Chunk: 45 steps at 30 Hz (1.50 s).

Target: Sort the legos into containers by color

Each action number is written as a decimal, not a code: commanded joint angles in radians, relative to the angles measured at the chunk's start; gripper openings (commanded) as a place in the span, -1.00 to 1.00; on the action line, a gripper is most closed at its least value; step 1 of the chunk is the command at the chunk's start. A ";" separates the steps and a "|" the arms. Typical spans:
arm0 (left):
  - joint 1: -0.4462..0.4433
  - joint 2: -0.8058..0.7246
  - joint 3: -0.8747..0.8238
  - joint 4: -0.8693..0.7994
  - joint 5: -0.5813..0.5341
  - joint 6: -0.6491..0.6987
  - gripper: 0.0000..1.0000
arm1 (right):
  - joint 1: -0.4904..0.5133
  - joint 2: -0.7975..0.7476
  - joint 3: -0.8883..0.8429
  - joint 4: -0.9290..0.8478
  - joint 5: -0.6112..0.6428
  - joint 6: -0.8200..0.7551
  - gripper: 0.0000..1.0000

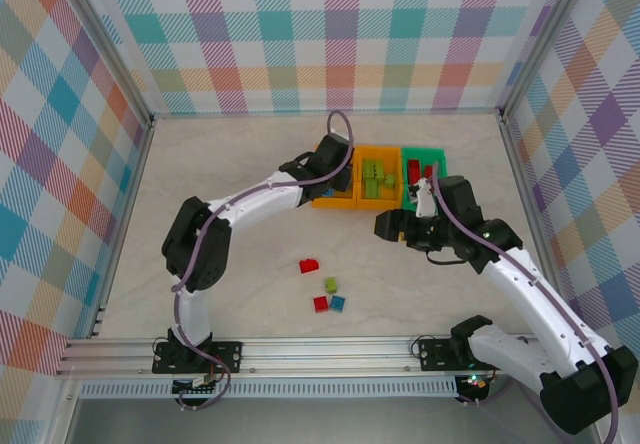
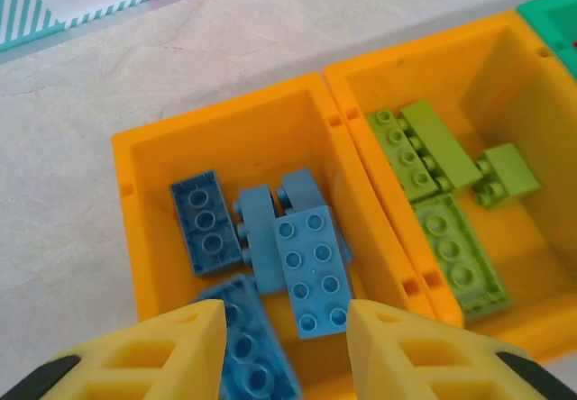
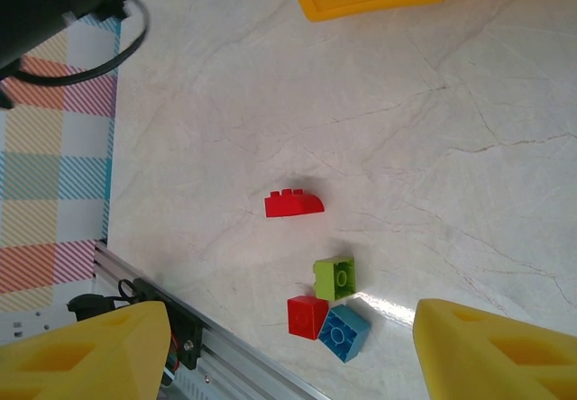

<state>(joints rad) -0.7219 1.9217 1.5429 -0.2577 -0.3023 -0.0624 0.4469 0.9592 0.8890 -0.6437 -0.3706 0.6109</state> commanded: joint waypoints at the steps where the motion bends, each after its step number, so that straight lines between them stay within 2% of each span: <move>1: 0.006 -0.210 -0.083 0.034 0.095 -0.007 -0.21 | 0.015 0.022 -0.009 0.019 0.004 -0.006 0.43; 5: 0.003 -0.474 -0.253 0.036 0.188 0.039 -0.22 | 0.062 0.060 0.001 0.031 0.034 -0.006 0.42; 8: -0.003 -0.682 -0.362 -0.028 0.235 0.138 -0.23 | 0.136 0.117 0.018 0.057 0.077 -0.002 0.42; 13: -0.020 -0.997 -0.494 -0.262 0.348 0.367 -0.20 | 0.320 0.284 0.075 0.140 0.160 -0.013 0.42; 19: -0.024 -1.300 -0.611 -0.556 0.387 0.541 0.04 | 0.507 0.520 0.187 0.198 0.260 -0.080 0.44; 21: -0.023 -1.389 -0.669 -0.633 0.423 0.623 0.21 | 0.544 0.598 0.227 0.198 0.281 -0.176 0.46; 23: -0.023 -1.466 -0.727 -0.662 0.428 0.663 0.29 | 0.573 0.644 0.252 0.184 0.314 -0.303 0.50; 26: -0.023 -1.575 -0.815 -0.651 0.464 0.694 0.41 | 0.606 0.690 0.257 0.177 0.431 -0.537 0.57; 30: -0.023 -1.646 -0.850 -0.630 0.483 0.750 0.79 | 0.606 0.744 0.242 0.214 0.528 -0.752 0.68; 33: -0.023 -1.640 -0.851 -0.657 0.494 0.782 0.92 | 0.605 0.798 0.252 0.224 0.512 -0.873 0.69; 39: -0.023 -1.609 -0.845 -0.673 0.500 0.786 1.00 | 0.605 0.881 0.277 0.237 0.449 -0.989 0.64; 45: -0.023 -1.613 -0.848 -0.670 0.500 0.789 1.00 | 0.599 0.931 0.324 0.249 0.419 -0.982 0.36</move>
<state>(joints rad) -0.7383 0.3077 0.6933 -0.9161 0.1761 0.7063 1.0523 1.8786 1.1770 -0.4213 0.0898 -0.3325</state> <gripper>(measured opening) 0.998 0.694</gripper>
